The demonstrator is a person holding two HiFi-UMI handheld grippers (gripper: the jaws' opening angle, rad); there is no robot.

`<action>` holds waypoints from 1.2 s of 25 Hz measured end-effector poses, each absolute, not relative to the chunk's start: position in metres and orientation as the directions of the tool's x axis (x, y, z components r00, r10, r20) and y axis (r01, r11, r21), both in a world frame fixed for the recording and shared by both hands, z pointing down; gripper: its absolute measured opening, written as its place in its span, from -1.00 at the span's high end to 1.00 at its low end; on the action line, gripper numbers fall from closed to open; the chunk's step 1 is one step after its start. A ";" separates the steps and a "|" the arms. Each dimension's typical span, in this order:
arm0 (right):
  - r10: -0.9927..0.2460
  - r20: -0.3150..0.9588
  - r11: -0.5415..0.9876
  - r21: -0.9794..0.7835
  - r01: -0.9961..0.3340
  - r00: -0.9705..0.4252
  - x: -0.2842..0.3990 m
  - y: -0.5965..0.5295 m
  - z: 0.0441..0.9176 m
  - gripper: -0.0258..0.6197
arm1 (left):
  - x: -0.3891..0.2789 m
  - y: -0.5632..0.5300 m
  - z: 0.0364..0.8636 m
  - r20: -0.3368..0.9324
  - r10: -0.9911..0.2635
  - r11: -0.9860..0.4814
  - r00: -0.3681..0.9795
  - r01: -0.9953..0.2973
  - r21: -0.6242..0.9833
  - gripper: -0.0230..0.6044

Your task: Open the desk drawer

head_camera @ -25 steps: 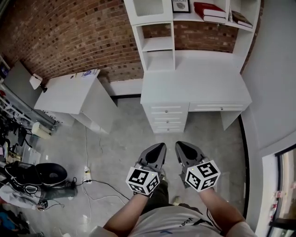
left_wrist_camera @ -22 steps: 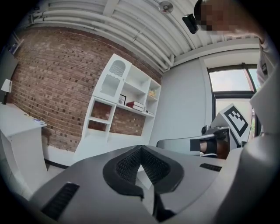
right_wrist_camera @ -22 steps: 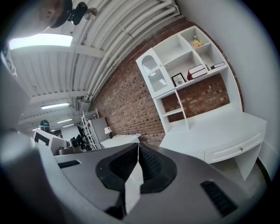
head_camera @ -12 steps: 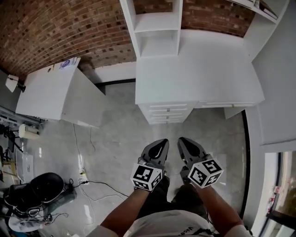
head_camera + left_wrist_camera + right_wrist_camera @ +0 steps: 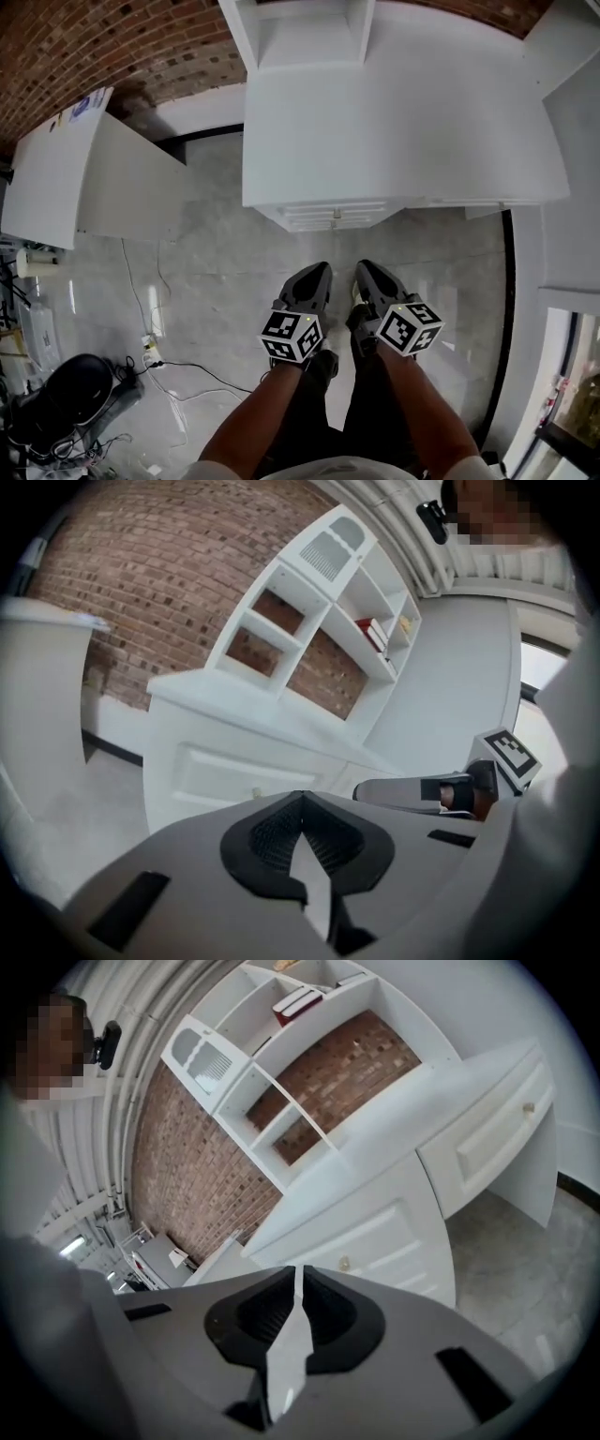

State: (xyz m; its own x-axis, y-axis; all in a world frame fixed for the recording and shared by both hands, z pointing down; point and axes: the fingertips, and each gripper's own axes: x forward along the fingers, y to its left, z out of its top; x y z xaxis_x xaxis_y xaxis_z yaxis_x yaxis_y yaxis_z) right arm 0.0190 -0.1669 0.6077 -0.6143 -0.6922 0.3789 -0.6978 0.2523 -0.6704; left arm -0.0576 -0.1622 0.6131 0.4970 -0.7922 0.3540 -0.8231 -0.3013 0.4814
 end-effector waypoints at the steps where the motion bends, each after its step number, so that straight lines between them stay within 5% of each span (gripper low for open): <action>1: -0.686 0.387 0.239 -0.679 -0.694 -0.616 0.020 -0.175 0.631 0.86 | -0.058 -0.171 0.636 0.367 -0.791 -0.280 0.489 -0.823 0.495 0.89; 13: -0.646 0.433 0.068 -0.788 -0.612 -0.629 0.004 -0.236 0.858 0.85 | -0.063 -0.223 0.848 0.450 -0.782 -0.087 0.431 -0.790 0.606 0.89; 17: -0.641 0.448 0.012 -0.806 -0.591 -0.623 -0.003 -0.251 0.907 0.83 | -0.071 -0.238 0.877 0.457 -0.786 -0.077 0.417 -0.798 0.597 0.89; 20: -0.634 0.446 -0.027 -0.830 -0.558 -0.632 -0.009 -0.262 0.935 0.63 | -0.072 -0.247 0.889 0.464 -0.782 -0.082 0.416 -0.807 0.585 0.89; 30: -0.594 0.462 -0.054 -0.840 -0.540 -0.659 -0.024 -0.284 0.971 0.61 | -0.077 -0.260 0.905 0.482 -0.778 -0.073 0.403 -0.820 0.568 0.89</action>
